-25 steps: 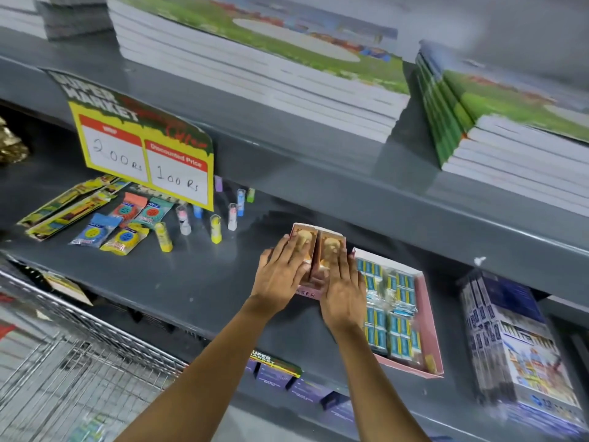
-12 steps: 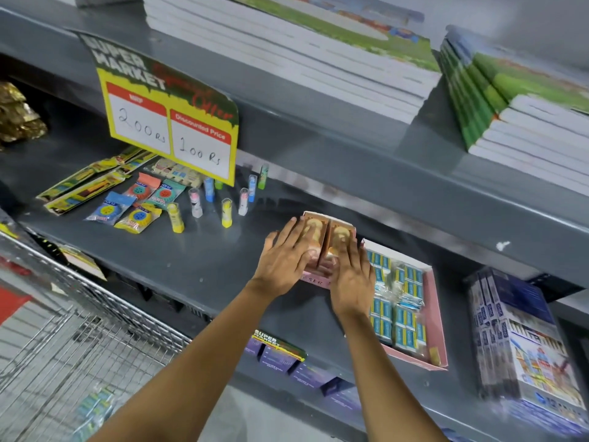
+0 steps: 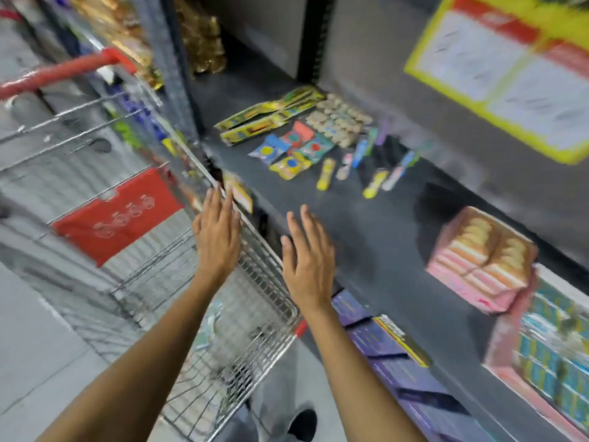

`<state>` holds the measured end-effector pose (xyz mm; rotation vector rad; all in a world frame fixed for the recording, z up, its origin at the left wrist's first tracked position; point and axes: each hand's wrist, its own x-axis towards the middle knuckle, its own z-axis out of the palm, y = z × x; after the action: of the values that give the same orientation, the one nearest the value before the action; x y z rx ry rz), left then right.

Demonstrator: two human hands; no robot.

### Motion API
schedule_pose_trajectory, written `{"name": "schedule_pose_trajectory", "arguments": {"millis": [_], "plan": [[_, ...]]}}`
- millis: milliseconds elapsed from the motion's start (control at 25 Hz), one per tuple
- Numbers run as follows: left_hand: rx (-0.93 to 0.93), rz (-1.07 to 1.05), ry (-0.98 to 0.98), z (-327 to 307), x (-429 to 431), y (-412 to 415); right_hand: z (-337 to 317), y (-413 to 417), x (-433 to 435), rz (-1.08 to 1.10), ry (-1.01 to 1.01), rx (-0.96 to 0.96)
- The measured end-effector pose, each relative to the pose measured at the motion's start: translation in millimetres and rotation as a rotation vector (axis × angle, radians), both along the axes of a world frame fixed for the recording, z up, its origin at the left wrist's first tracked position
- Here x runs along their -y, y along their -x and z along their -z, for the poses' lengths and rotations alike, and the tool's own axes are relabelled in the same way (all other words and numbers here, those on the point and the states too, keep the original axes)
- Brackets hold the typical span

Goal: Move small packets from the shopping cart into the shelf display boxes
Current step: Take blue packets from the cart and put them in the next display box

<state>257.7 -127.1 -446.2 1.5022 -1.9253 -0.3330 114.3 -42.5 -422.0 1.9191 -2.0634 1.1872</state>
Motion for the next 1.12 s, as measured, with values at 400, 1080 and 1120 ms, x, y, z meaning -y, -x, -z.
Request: {"name": "schedule_pose_trajectory", "arguments": {"millis": [400,1080,1120], "plan": [[0.27,-0.27,-0.649,209.1,-12.5,-144.5,232.4,-143.5,-7.8,-0.037,-0.659,0.104],[0.658,0.245,-0.748,329.0,19.5,-152.4,335.8,-110.2,-4.8,0.159,-0.877,0.161],[0.608,0.244,-0.748,325.4,13.5,-146.8,333.9,-110.5,-2.9,0.192,-0.863,0.145]]}}
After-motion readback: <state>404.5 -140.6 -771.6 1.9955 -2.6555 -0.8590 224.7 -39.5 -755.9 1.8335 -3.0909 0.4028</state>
